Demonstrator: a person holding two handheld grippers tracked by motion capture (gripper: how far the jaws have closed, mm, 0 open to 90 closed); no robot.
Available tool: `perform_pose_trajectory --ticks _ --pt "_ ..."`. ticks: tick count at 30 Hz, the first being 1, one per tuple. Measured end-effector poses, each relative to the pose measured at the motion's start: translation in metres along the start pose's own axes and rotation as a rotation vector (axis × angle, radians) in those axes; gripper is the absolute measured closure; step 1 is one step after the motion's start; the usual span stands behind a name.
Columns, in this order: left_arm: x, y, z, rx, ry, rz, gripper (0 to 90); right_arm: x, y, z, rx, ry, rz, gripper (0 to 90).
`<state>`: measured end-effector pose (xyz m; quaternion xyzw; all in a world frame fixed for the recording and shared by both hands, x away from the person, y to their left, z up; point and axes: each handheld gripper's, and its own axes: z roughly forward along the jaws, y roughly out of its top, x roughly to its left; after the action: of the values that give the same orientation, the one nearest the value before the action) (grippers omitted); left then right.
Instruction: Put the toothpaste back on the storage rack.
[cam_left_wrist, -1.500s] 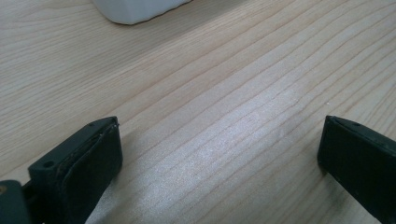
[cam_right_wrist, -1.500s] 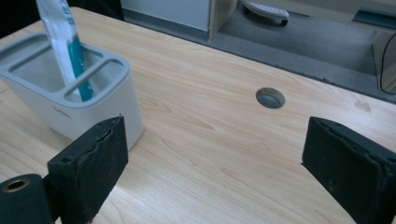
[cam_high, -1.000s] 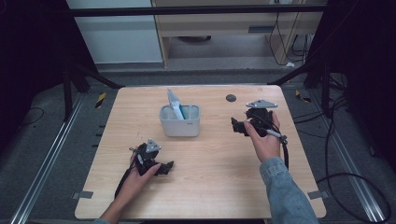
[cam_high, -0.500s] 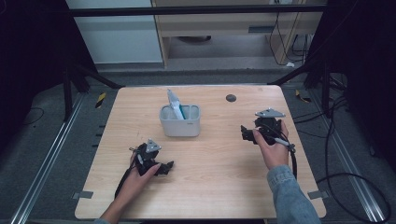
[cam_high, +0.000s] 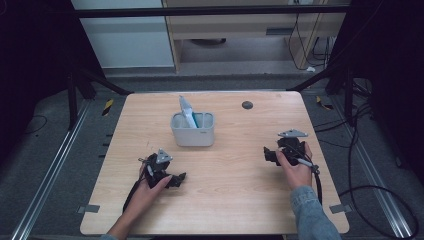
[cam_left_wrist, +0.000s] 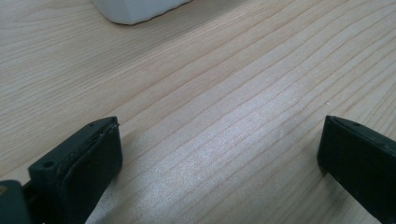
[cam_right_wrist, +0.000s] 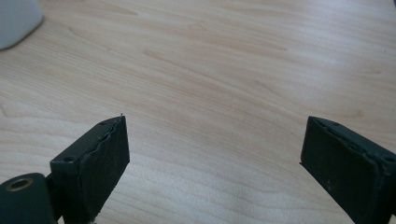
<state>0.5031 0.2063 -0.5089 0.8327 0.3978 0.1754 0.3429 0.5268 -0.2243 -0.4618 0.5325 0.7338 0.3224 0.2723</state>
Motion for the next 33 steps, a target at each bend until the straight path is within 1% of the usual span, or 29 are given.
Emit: perform_pose_trajectory --ticks 7,9,10,11,12,13,16,18,20,22,24,28,31,33 --pt "0.000 0.000 0.000 0.000 0.000 0.000 0.0 0.001 -0.020 0.013 0.034 0.001 0.014 9.1" --pt "0.000 0.000 0.000 0.000 0.000 0.001 0.0 0.000 -0.023 0.017 0.067 0.000 0.013 8.0" --pt "0.000 0.000 0.000 0.000 0.000 0.000 0.0 -0.001 -0.025 0.019 0.072 0.000 0.029 8.6" --pt "0.000 0.000 0.000 0.000 0.000 0.001 0.0 -0.003 -0.026 0.021 0.067 0.003 0.041 10.3" --pt "0.000 0.000 0.000 0.000 0.000 0.000 0.0 -0.004 -0.027 0.022 0.055 -0.002 0.051 11.1" --pt "0.000 0.000 0.000 0.000 0.000 0.000 0.0 -0.005 -0.028 0.023 0.054 -0.010 0.066 11.0" --pt "0.000 0.000 0.000 0.000 0.000 0.000 0.0 -0.009 -0.029 0.028 0.051 -0.028 0.080 10.7" --pt "0.000 0.000 0.000 0.000 0.000 0.000 0.0 -0.012 -0.031 0.031 0.050 -0.048 0.095 10.5" --pt "0.000 0.000 0.000 0.000 0.000 0.001 0.0 -0.013 -0.031 0.034 0.053 -0.062 0.094 10.4" --pt "0.000 0.000 0.000 0.000 0.000 0.000 0.0 -0.014 -0.031 0.035 0.050 -0.066 0.101 10.0" --pt "0.000 0.000 0.000 0.001 0.001 0.000 0.0 -0.014 -0.031 0.037 0.050 -0.071 0.096 9.5" --pt "0.000 0.000 0.000 0.000 0.000 0.000 0.0 -0.013 -0.031 0.038 0.043 -0.069 0.114 9.0" --pt "0.000 0.000 0.000 0.000 0.000 0.000 0.0 -0.012 -0.032 0.040 0.043 -0.054 0.124 7.7" --pt "0.000 0.000 0.000 0.000 0.000 0.000 0.0 -0.012 -0.031 0.040 0.044 -0.054 0.120 6.9"
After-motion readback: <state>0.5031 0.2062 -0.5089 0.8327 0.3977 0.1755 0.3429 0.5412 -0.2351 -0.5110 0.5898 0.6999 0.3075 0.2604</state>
